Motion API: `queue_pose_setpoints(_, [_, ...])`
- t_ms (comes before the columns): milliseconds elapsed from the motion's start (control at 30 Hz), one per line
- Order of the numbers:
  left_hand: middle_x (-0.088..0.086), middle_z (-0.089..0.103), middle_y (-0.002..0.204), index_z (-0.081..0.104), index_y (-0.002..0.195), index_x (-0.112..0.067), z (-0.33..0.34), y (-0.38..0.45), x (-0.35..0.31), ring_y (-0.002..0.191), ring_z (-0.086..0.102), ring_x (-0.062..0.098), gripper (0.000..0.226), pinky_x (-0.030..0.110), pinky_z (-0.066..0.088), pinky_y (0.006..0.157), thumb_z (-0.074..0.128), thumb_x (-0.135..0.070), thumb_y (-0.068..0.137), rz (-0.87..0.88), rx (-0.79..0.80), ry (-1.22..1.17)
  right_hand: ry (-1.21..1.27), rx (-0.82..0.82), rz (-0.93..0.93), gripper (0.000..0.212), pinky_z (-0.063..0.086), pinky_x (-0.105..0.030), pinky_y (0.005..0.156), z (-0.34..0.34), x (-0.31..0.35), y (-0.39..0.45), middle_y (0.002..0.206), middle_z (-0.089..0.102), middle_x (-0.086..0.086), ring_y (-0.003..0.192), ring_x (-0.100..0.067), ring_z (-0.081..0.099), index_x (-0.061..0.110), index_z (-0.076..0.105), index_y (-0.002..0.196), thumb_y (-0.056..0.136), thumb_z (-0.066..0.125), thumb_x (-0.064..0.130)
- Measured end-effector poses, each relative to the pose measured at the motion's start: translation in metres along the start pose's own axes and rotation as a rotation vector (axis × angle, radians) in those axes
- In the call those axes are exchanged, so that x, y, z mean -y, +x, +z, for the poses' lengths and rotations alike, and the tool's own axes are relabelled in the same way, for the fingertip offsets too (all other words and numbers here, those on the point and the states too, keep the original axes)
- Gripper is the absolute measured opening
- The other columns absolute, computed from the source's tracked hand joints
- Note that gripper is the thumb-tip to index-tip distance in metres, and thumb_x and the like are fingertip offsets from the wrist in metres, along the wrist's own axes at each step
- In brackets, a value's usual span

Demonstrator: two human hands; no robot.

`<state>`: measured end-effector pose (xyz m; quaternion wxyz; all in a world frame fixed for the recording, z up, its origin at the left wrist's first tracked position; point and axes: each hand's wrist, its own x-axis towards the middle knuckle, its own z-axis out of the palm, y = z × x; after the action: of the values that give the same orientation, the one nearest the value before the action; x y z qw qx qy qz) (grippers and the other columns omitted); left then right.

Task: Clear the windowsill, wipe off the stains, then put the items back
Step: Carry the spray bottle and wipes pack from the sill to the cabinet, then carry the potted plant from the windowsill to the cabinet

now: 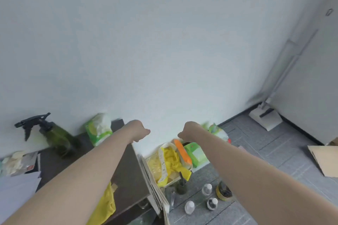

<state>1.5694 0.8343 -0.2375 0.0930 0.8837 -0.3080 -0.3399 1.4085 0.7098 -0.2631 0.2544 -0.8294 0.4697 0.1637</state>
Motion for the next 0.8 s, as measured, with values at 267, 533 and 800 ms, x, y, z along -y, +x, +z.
queue_pose_setpoints(267, [0.020,0.063,0.085,0.061,0.097,0.007,0.150,-0.079,-0.278,0.075,0.054,0.033,0.040,0.030,0.041,0.059,0.049,-0.032,0.092,0.452,0.074,0.273,0.046,-0.151,0.332,0.032,0.047,-0.031,0.081,-0.110,-0.304,-0.123,0.106,0.059,-0.012,0.100,-0.028,0.057,-0.001,0.061,0.111,0.096,0.041,0.018])
queue_pose_setpoints(533, [0.006,0.066,0.104,0.068,0.097,-0.012,0.297,-0.140,-0.483,0.101,0.060,0.027,0.033,0.028,0.044,0.082,0.048,-0.039,0.093,0.821,0.147,0.501,0.225,-0.229,0.686,0.038,0.043,-0.030,0.072,-0.112,-0.539,-0.217,0.111,0.056,-0.011,0.092,-0.026,0.056,-0.003,0.053,0.123,0.096,0.042,0.022])
queue_pose_setpoints(800, [0.003,0.064,0.115,0.065,0.109,-0.016,0.461,-0.179,-0.677,0.104,0.058,0.024,0.035,0.027,0.042,0.078,0.047,-0.041,0.091,1.113,0.307,0.655,0.502,-0.371,1.010,0.031,0.047,-0.035,0.084,-0.098,-0.731,-0.286,0.120,0.060,-0.011,0.108,-0.029,0.058,0.006,0.057,0.118,0.093,0.048,0.022])
